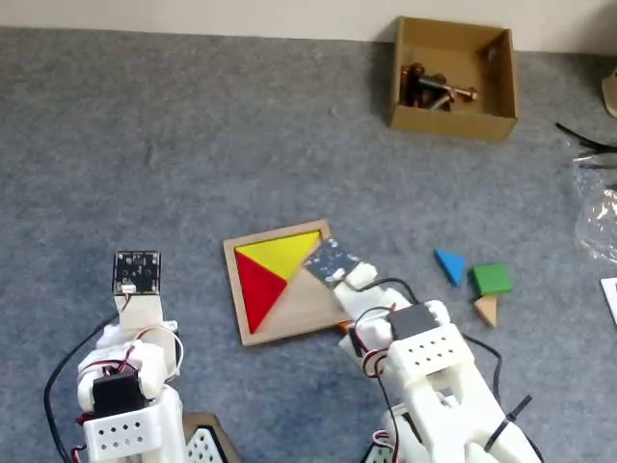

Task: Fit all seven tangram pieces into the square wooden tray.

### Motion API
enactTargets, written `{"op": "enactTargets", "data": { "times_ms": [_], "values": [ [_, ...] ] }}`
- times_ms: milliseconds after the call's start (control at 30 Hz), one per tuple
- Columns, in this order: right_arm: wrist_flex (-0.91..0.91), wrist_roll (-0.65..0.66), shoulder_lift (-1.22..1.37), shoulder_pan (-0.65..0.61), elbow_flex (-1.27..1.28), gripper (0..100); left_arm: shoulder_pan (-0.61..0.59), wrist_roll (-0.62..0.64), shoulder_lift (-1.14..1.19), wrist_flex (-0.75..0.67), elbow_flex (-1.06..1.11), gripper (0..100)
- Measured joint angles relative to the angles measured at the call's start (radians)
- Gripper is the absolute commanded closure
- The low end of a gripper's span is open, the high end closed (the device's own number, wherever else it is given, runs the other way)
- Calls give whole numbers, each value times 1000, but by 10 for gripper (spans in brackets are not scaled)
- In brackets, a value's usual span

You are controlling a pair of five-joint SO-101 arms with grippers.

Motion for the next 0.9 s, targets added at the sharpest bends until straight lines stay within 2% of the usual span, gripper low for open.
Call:
{"op": "enactTargets", "data": {
  "times_ms": [367,767,900],
  "values": [
    [-8,26,0,-11,52,694,0,0,0,0,0,995],
    [-123,41,0,-11,115,697,0,0,0,0,0,995],
    [-124,41,0,-11,115,763,0,0,0,0,0,995]
  ]
}}
